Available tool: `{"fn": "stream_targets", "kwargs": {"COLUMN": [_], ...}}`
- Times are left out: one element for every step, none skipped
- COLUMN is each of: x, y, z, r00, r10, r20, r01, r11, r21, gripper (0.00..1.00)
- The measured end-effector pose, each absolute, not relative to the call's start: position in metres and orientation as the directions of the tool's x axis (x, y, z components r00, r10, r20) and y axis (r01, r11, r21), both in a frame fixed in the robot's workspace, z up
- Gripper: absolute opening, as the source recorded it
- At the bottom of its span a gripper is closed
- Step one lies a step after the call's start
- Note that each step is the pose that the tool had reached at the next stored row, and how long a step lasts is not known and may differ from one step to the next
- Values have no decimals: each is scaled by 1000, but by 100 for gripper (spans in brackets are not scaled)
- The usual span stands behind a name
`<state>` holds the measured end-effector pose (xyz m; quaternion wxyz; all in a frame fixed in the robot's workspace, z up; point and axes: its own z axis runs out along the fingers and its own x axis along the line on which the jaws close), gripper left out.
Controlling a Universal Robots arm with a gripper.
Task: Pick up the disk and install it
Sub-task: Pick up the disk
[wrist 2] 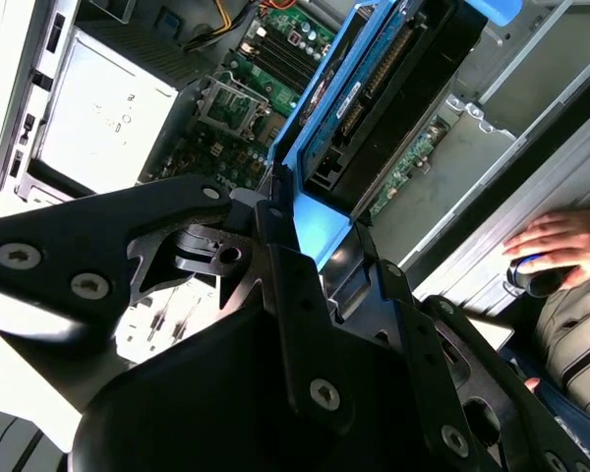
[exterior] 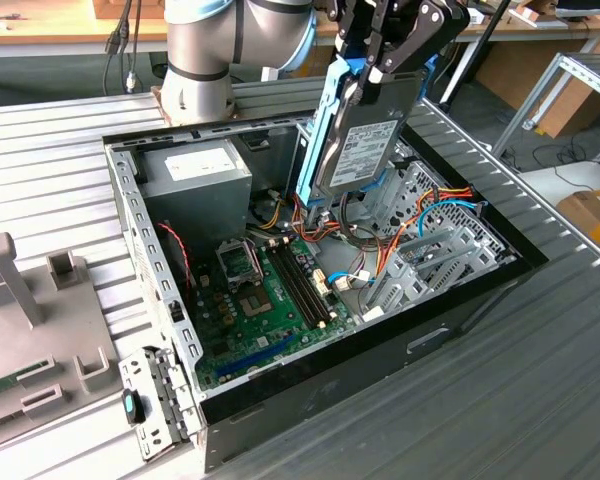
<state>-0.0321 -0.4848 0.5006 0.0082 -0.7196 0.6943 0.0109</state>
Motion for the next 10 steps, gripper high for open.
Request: {"fn": "stream_targets", "kwargs": {"x": [-32,-32,-32,-32,-32,-32,-32,-32,-32,-32], "y": [-485,-485,-485,-485,-485,-485,-485,-485,-485,-485], "z": [501,501,501,501,501,501,500,500,500,499], "r00": [36,36,36,36,36,36,36,36,36,36], "r10": [-999,-999,-999,-999,-999,-999,-999,-999,-999,-999], "r20": [-27,-27,-27,-27,-27,-27,-27,-27,-27,-27], "r01": [-999,-999,-999,-999,-999,-999,-999,-999,-999,-999], "r11": [-36,-36,-36,-36,-36,-36,-36,-36,-36,-36], "r21": [3,3,3,3,3,3,3,3,3,3], "gripper": [36,36,36,36,36,36,36,36,36,36]}}
